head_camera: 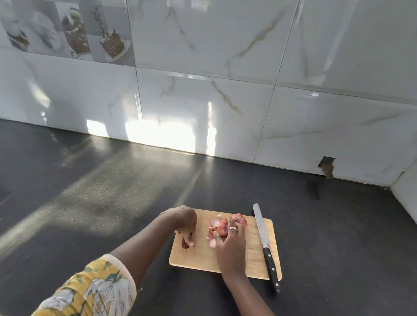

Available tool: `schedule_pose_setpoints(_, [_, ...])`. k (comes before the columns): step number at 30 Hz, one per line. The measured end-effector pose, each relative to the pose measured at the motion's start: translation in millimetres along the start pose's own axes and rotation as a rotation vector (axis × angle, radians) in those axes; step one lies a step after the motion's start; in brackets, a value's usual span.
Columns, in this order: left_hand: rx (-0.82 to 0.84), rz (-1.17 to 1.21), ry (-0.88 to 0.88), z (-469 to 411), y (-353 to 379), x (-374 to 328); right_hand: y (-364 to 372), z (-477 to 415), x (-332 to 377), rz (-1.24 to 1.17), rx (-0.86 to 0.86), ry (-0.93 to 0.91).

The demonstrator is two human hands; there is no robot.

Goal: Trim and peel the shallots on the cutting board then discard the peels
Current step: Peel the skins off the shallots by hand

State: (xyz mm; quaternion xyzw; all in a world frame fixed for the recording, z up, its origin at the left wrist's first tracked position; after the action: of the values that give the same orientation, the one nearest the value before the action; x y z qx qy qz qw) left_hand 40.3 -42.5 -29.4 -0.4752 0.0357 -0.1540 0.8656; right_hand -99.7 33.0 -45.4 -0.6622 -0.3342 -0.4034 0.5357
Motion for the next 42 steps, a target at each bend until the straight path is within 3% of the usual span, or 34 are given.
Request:
schedule_pose_setpoints(7, [-0.065, -0.017, 0.037, -1.8, 5.9, 1.9, -0.2, -3.5, -11.3, -0.019, -0.062, -0.037])
schedule_pose_setpoints(19, [-0.357, 0.298, 0.043, -5.3, -8.3, -14.7, -6.4, -8.3, -20.5, -0.166, -0.038, 0.002])
schedule_pose_setpoints(30, [-0.441, 0.720, 0.078, 0.7, -2.8, -13.2, -13.6, -10.6, -20.0, -0.252, -0.008, 0.005])
schedule_pose_setpoints(37, [-0.312, 0.886, 0.252, 14.1, -4.3, -39.1, -13.4, -13.1, -20.3, -0.411, 0.015, -0.007])
schedule_pose_setpoints(42, [-0.416, 0.962, 0.138, 12.9, -3.8, -38.9, -12.4, -15.0, -28.3, -0.394, 0.010, 0.027])
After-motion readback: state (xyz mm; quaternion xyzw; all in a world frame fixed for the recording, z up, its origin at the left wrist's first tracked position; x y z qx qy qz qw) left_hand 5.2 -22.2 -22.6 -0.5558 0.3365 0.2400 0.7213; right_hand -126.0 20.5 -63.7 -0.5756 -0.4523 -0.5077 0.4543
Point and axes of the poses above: each hand's wrist, its own z-axis away from the middle knuckle, its own y-axis out of the palm, x = y × z, the point moved 4 cm from there along -z, towards the middle knuckle, and after that the axes turned 15 degrees about -z, right-handed, at the moved point
